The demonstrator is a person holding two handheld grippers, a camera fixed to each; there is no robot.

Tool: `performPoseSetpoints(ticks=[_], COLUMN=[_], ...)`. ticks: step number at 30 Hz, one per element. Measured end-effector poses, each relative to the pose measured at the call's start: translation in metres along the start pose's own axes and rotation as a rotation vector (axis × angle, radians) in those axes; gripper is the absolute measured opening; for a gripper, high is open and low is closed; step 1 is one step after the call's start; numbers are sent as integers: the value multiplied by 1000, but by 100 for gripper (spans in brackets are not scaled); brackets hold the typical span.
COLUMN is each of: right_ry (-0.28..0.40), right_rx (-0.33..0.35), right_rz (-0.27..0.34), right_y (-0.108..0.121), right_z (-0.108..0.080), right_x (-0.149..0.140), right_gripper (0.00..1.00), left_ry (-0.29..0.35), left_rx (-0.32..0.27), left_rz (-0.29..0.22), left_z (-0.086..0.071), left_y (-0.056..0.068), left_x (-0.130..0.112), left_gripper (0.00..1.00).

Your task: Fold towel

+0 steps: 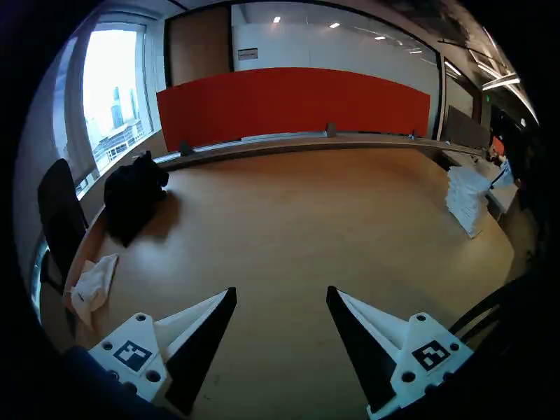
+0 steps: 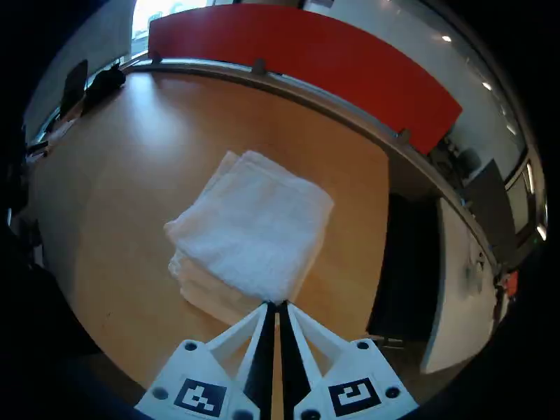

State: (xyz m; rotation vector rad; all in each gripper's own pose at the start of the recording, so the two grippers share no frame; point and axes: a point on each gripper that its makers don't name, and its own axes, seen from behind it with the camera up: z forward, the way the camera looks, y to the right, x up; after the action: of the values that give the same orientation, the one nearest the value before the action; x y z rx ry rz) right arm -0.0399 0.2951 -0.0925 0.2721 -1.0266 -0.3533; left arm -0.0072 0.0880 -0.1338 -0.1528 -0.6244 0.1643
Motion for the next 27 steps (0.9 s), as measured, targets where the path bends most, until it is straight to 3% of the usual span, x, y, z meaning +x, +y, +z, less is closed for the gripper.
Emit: performPoseSetpoints(ticks=[27], right_ry=[-98], right_rx=[9], right_rz=[40], right_y=[-2], right_z=[29], right_x=[-36], right_gripper=[4], left_ry=[-15], left_rx=[16], left_rz=[7], left_z=[-3], left_y=[-4], left_x=[-4], left_gripper=[96])
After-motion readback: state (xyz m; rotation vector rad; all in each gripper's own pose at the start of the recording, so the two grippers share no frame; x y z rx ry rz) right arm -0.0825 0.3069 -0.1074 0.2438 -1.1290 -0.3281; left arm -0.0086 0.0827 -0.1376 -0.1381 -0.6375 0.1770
